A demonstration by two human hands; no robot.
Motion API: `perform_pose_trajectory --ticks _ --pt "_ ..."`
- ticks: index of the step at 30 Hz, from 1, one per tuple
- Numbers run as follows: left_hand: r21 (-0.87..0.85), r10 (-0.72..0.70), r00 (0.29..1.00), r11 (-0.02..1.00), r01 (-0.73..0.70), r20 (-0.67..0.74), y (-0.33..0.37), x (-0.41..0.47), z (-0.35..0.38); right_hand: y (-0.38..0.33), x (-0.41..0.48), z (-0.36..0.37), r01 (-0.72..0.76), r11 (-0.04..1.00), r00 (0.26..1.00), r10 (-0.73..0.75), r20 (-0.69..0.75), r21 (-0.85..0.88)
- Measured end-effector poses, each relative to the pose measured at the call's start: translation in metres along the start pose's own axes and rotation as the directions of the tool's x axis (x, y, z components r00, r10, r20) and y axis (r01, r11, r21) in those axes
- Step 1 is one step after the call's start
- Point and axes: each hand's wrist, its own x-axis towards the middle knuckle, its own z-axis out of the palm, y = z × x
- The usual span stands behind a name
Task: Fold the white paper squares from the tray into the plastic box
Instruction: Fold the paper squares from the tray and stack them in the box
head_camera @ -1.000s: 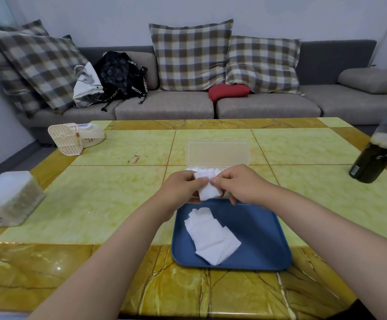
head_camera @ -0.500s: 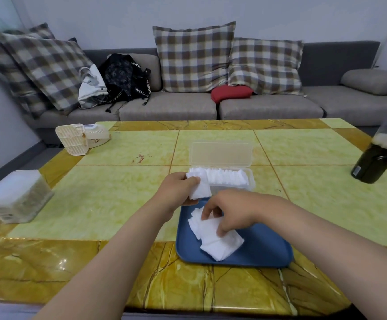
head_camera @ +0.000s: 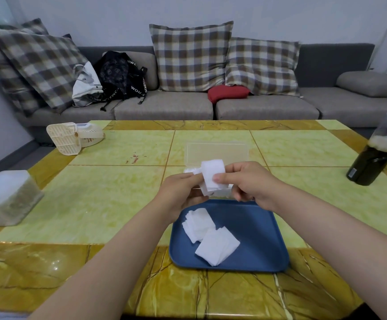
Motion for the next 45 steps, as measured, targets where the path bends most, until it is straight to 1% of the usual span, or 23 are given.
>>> perform_pose_trajectory --ticks 3,6,11,14,15,17,19,21,24,28,31,33,34,35,36,37,38,40,42,45 --pt "-0.045 -0.027 0.998 0.999 0.03 0.064 0.0 -0.001 0.008 0.0 0.002 0.002 -0.031 1.0 0.998 0.031 -0.058 -0.001" --pt "-0.036 -0.021 0.997 0.999 0.024 0.077 0.0 0.0 0.008 -0.001 0.002 0.001 -0.03 0.997 0.995 0.023 -0.097 -0.07" --pt "0.098 -0.004 0.997 0.995 -0.003 0.071 0.0 0.001 0.006 0.002 0.004 0.0 -0.02 0.985 0.995 0.003 -0.098 -0.174" --pt "0.116 -0.002 0.995 0.993 -0.009 0.096 0.002 0.001 0.006 0.004 0.005 0.0 -0.002 0.972 0.994 -0.024 -0.106 -0.236" --pt "0.131 0.01 0.995 0.991 -0.024 0.1 0.002 0.0 0.005 0.005 0.007 0.0 0.005 0.968 0.993 -0.033 -0.109 -0.25" --pt "0.22 0.067 0.992 0.971 -0.09 0.111 0.002 0.0 0.005 0.005 0.008 -0.001 0.022 0.961 0.991 -0.058 -0.122 -0.276" --pt "0.244 0.107 0.989 0.961 -0.13 0.106 0.002 0.0 0.007 0.004 0.009 -0.002 0.024 0.959 0.992 -0.059 -0.116 -0.282" --pt "0.205 0.122 0.988 0.969 -0.139 0.092 0.004 0.001 0.009 0.001 0.009 -0.007 0.006 0.969 0.998 -0.021 -0.057 -0.245" --pt "0.166 0.129 0.989 0.976 -0.14 0.078 0.007 0.004 0.014 -0.001 0.009 -0.015 0.016 0.996 0.999 -0.012 0.045 -0.087" --pt "0.172 0.149 0.986 0.972 -0.16 0.079 0.009 0.011 0.02 -0.003 0.011 -0.019 0.026 0.999 0.999 -0.025 0.028 -0.03" --pt "0.189 0.17 0.982 0.965 -0.184 0.086 0.015 0.018 0.028 -0.006 0.016 -0.025 -0.03 0.997 0.998 0.027 0.057 0.066" --pt "0.258 0.216 0.975 0.94 -0.223 0.054 0.017 0.025 0.031 -0.007 0.02 -0.034 -0.052 0.992 0.999 0.05 0.019 0.113" --pt "0.372 0.281 0.959 0.887 -0.274 0.036 0.017 0.029 0.032 -0.007 0.024 -0.039 -0.055 0.989 0.998 0.059 -0.031 0.134" --pt "0.531 0.367 0.929 0.779 -0.333 0.045 0.016 0.035 0.033 -0.006 0.028 -0.044 -0.058 0.984 0.994 0.073 -0.087 0.166" --pt "0.682 0.432 0.897 0.629 -0.375 0.095 0.014 0.039 0.034 -0.003 0.032 -0.049 -0.063 0.976 0.987 0.092 -0.135 0.209" --pt "0.784 0.457 0.874 0.477 -0.398 0.166 0.011 0.043 0.035 -0.001 0.037 -0.052 -0.069 0.965 0.98 0.114 -0.166 0.251" --pt "0.835 0.447 0.863 0.362 -0.415 0.235 0.008 0.049 0.037 0.003 0.041 -0.054 -0.079 0.956 0.973 0.135 -0.185 0.281" --pt "0.863 0.412 0.845 0.221 -0.455 0.34 0.0 0.06 0.044 0.011 0.05 -0.056 -0.092 0.946 0.964 0.163 -0.209 0.31" --pt "0.868 0.383 0.829 0.119 -0.481 0.407 -0.006 0.068 0.054 0.016 0.059 -0.057 -0.085 0.938 0.955 0.173 -0.24 0.336" --pt "0.884 0.301 0.841 -0.012 -0.467 0.449 -0.016 0.074 0.064 0.021 0.068 -0.059 -0.075 0.935 0.945 0.177 -0.276 0.346"
